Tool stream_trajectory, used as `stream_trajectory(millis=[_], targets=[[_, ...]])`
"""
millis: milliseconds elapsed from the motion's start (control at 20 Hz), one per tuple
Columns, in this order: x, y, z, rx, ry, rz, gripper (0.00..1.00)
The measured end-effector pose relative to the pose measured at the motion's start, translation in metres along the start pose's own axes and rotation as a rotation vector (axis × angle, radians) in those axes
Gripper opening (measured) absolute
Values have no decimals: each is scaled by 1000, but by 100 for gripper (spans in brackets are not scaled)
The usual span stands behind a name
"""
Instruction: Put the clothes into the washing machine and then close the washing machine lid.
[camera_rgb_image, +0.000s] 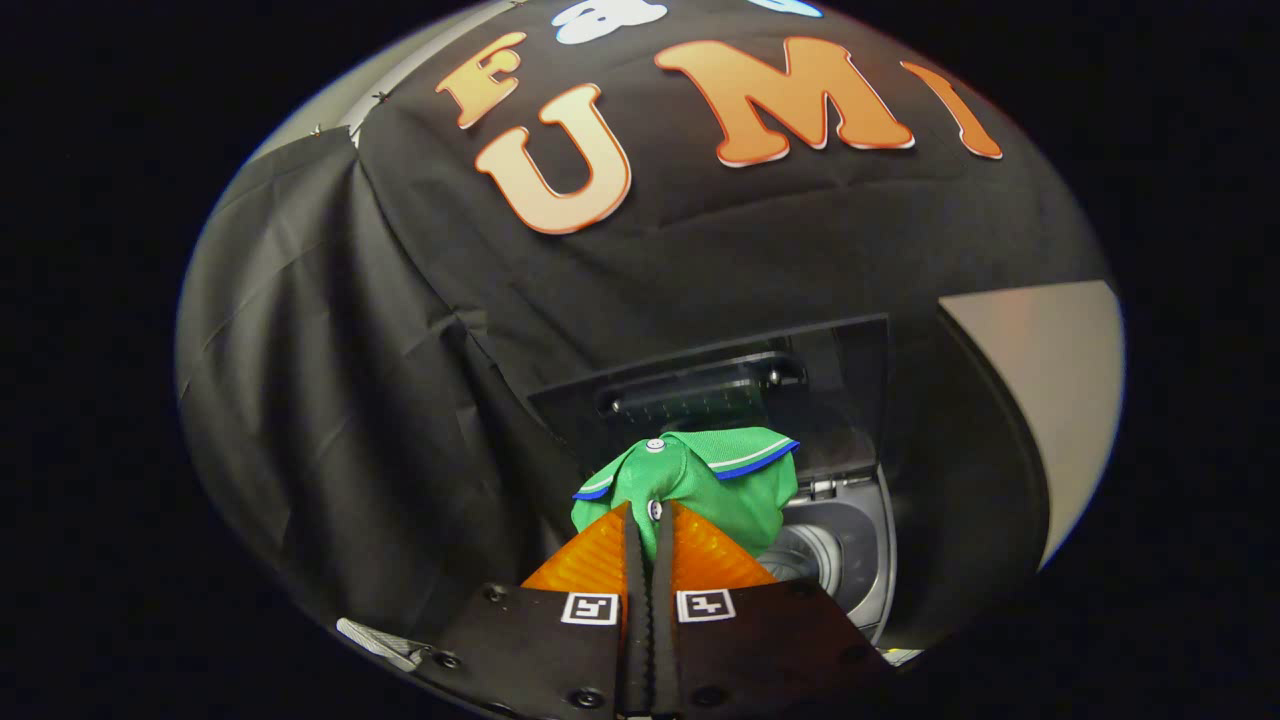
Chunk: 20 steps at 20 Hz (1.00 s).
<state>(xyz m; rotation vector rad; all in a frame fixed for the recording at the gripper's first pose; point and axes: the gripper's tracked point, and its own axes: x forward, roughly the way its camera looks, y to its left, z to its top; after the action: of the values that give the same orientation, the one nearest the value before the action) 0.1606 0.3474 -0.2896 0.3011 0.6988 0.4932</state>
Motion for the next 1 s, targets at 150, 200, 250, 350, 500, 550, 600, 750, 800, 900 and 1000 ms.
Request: stream_trajectory(millis=[150,200,250,350,500,550,600,750,800,900,1000], targets=[[38,-11,-25,22,44,-13,8],[51,-13,-33,32,55,-10,8],[61,-17,-41,40,67,-17,8],[82,-24,-56,46,94,-26,8],[106,-35,-78,57,145,-47,8],[115,-40,-84,65,154,-50,8],[121,-45,-90,70,170,-57,8],[137,-58,-101,83,201,-79,8],[142,-64,-106,89,213,-84,8],[151,-72,-115,100,234,-98,8],[162,-81,-127,93,255,-121,8]])
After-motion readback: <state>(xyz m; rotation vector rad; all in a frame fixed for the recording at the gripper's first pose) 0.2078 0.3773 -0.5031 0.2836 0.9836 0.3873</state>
